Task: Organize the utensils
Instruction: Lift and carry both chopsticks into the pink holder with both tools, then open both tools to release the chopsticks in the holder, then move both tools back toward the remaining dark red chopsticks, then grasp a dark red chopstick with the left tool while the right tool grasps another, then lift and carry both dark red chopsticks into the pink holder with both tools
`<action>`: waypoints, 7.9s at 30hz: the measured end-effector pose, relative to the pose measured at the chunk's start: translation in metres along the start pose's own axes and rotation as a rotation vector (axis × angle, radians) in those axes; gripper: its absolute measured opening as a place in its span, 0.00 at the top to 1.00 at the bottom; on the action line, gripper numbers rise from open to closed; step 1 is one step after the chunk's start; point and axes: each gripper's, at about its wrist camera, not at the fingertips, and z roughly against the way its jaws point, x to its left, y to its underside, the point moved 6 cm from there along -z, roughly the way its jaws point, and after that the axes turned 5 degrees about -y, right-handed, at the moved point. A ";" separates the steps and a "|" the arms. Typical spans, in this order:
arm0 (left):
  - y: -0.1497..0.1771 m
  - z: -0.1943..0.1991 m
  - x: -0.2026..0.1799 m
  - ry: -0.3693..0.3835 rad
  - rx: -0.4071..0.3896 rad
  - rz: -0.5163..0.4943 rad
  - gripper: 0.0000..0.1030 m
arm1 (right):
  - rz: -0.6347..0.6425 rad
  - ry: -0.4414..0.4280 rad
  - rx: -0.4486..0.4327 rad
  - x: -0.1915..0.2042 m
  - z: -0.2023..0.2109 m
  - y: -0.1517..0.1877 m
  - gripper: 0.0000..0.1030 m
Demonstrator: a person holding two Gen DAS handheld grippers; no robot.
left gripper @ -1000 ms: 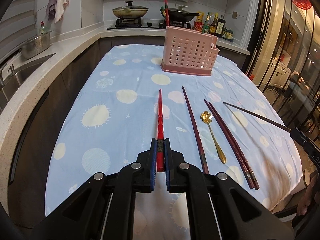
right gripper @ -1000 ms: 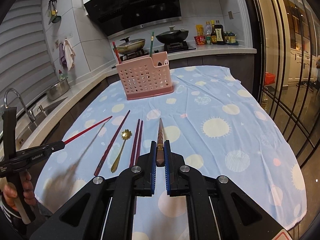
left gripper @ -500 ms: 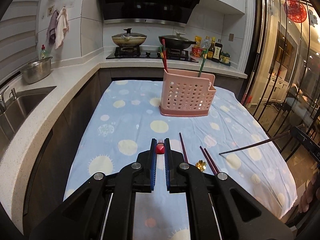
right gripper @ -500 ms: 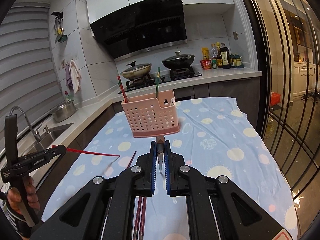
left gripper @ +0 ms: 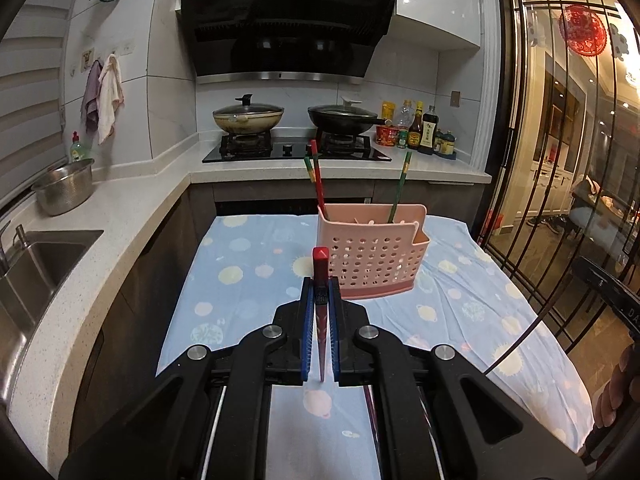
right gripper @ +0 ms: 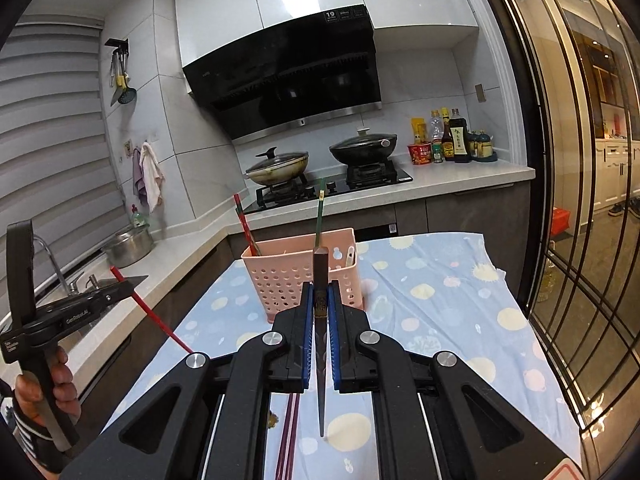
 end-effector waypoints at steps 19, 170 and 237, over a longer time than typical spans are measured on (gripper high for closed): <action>-0.157 -0.027 -0.026 0.020 -0.198 -0.037 0.93 | 0.020 0.007 -0.111 -0.003 -0.091 -0.128 0.93; 0.215 -0.028 -0.053 0.031 0.397 -0.091 0.82 | 0.054 0.076 0.410 0.027 0.019 0.238 0.93; -0.013 0.002 -0.042 0.068 -0.021 -0.053 0.93 | 0.023 -0.046 -0.030 0.015 0.000 -0.022 0.93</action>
